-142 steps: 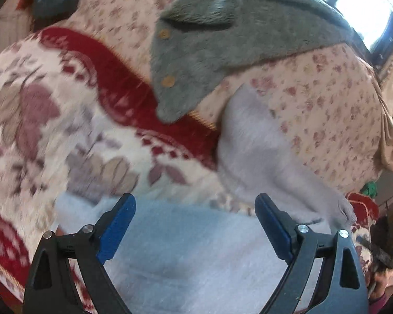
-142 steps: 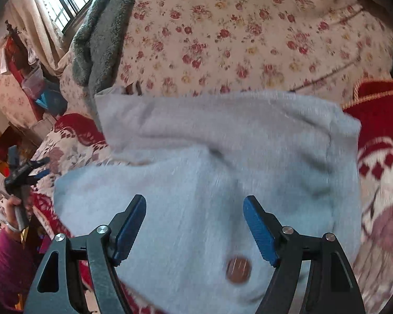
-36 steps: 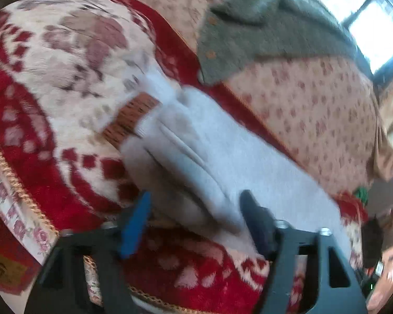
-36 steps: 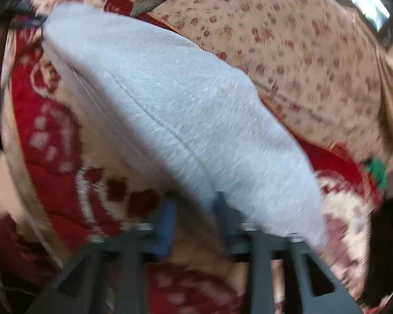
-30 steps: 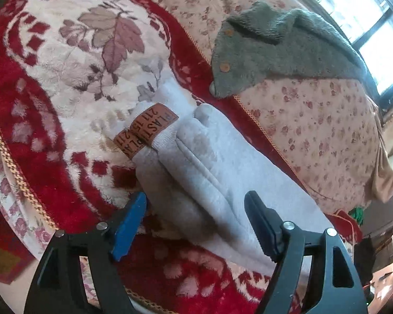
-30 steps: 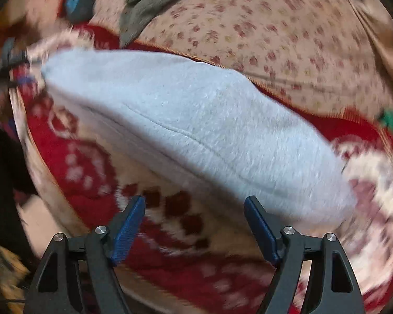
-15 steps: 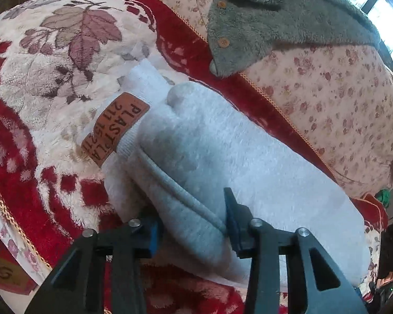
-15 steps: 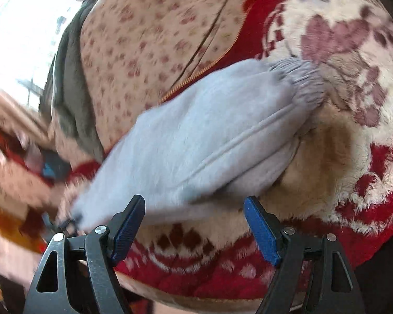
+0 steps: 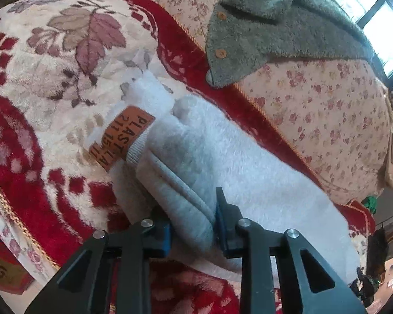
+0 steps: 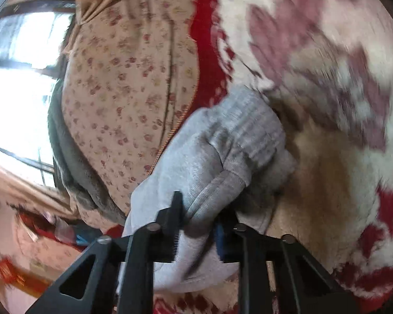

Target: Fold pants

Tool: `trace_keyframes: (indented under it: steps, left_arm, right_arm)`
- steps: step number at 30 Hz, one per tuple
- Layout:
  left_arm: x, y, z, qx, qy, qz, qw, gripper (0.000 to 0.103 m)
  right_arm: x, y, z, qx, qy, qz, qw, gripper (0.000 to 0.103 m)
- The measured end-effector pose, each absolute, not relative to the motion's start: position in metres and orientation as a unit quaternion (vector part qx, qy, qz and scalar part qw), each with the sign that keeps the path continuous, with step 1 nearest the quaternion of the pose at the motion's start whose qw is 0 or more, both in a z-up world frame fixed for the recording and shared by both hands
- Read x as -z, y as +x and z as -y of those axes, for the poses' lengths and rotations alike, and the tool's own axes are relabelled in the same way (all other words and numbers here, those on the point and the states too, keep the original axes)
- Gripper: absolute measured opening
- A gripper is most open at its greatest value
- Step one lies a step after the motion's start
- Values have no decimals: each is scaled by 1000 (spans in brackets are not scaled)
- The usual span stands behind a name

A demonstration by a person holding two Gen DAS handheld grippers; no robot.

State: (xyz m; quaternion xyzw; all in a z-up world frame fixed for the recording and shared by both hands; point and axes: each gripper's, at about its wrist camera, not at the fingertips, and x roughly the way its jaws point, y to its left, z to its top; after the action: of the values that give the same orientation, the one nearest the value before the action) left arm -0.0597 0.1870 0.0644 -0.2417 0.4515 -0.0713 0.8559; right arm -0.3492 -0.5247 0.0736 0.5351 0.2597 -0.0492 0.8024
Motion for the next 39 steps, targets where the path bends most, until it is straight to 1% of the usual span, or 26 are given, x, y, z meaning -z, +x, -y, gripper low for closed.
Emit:
trace_keyframes:
  steps: [1,2,5,7,10,11,12,13,14,15,16,18,19,20,22,25,27,29,32,36,39]
  left_arm:
    - [-68,-62,-191,71,-246,-447,857,26]
    - [-71,-64,-196,69,-247,-444,859,26]
    - [-66,-66,-204,52,-233,-450,861,26]
    - [-54,-65,-204,47,-229,-464,854,26]
    - [-43,-64,-201,46,-214,-474,853,27]
    - [-43,-65,-201,42,-212,-473,854,32]
    - [-44,-66,-202,38,-211,-473,854,43]
    - [-46,-67,-203,32,-205,-478,854,52]
    - [-48,-69,-204,28,-200,-478,855,69]
    - [-53,-71,-207,23,-196,-474,858,76]
    - [-58,-74,-209,16,-192,-468,862,76]
    - [-70,-79,-212,-4,-179,-461,869,76]
    - [-76,-82,-212,-13,-174,-455,873,76]
    - [-83,-84,-210,-17,-169,-449,877,76]
    - [-95,-86,-199,-12,-156,-440,884,77]
    - [-116,-83,-161,28,-128,-424,896,78]
    - [-127,-77,-127,77,-117,-418,897,86]
    - [-134,-66,-89,125,-113,-419,892,87]
    - [-134,-44,-21,199,-97,-440,870,87]
    - [-125,-17,63,268,-71,-458,845,87]
    - [-114,-2,116,309,-57,-477,821,87]
  right_arm:
    - [-85,-354,523,39,524,-251,813,12]
    - [-103,-359,518,31,500,-248,829,12]
    - [-122,-372,504,15,468,-260,844,12]
    - [-113,-375,496,30,448,-297,843,12]
    - [-70,-377,497,75,459,-360,809,13]
    - [-60,-377,499,80,471,-366,798,16]
    - [-54,-378,501,81,486,-369,788,17]
    - [-55,-379,502,79,488,-368,787,19]
    - [-64,-378,500,88,464,-380,795,21]
    - [-72,-377,499,100,439,-392,802,30]
    - [-86,-376,495,123,395,-409,814,44]
    - [-104,-377,495,153,345,-411,830,57]
    - [-112,-380,497,166,328,-406,837,61]
    - [-121,-380,497,172,315,-400,843,63]
    - [-137,-373,492,160,298,-386,858,64]
    - [-146,-346,480,109,290,-382,871,65]
    - [-147,-315,464,68,273,-392,876,67]
    - [-145,-282,444,29,241,-399,884,67]
    - [-135,-242,423,0,205,-412,888,67]
    - [-117,-198,408,-28,191,-425,884,67]
    - [-95,-182,411,-7,163,-443,882,66]
